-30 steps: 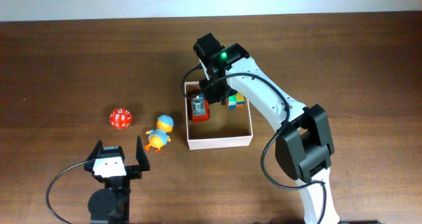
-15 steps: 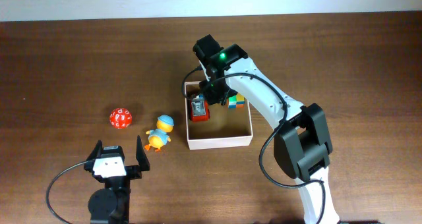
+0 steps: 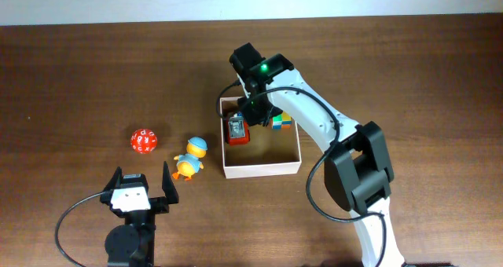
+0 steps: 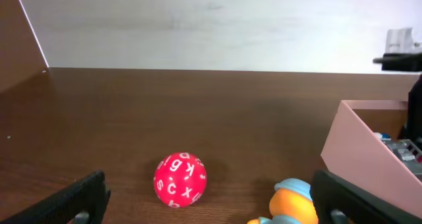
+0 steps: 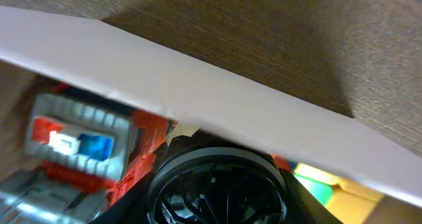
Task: Pack container
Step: 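Lower the wheel into the box between truck and cube, then open the right gripper and raise the right arm away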
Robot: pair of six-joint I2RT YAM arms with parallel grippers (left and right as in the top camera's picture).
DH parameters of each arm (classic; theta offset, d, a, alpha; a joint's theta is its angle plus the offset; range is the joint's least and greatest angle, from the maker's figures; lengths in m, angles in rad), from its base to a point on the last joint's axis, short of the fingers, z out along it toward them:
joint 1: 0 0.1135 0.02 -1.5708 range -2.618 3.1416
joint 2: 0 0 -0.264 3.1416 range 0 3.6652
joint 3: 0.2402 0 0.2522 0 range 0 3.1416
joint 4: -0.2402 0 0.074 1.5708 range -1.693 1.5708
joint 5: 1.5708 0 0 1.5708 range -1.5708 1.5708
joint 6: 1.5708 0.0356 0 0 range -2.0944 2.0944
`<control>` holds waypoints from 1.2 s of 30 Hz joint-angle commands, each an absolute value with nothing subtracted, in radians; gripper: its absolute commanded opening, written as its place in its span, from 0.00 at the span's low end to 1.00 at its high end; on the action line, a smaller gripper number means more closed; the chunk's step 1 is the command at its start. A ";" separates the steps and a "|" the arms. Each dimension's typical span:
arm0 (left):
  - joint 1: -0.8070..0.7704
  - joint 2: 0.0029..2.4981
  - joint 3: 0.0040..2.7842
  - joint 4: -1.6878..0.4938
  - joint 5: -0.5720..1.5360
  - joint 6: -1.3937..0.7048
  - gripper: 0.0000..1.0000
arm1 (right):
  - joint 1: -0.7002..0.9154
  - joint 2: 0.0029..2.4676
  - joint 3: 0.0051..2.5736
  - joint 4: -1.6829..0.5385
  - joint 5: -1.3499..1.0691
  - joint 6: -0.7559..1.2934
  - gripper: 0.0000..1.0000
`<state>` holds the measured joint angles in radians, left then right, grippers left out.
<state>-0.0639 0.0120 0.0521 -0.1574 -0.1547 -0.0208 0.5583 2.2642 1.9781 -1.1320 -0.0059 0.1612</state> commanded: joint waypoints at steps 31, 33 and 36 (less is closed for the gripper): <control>-0.058 0.006 0.047 -0.155 -0.162 -0.030 0.99 | 0.562 2.284 1.980 -1.126 -0.020 0.174 0.57; -0.058 0.006 0.047 -0.155 -0.162 -0.030 0.99 | 0.562 2.284 2.001 -1.147 -0.035 0.174 0.57; -0.058 0.006 0.047 -0.155 -0.162 -0.030 0.99 | 0.562 2.284 2.065 -1.213 -0.041 0.173 0.57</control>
<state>-0.0639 0.0120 0.0521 -0.1574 -0.1547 -0.0208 0.5583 2.2772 1.9862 -1.1687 -0.0242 0.1646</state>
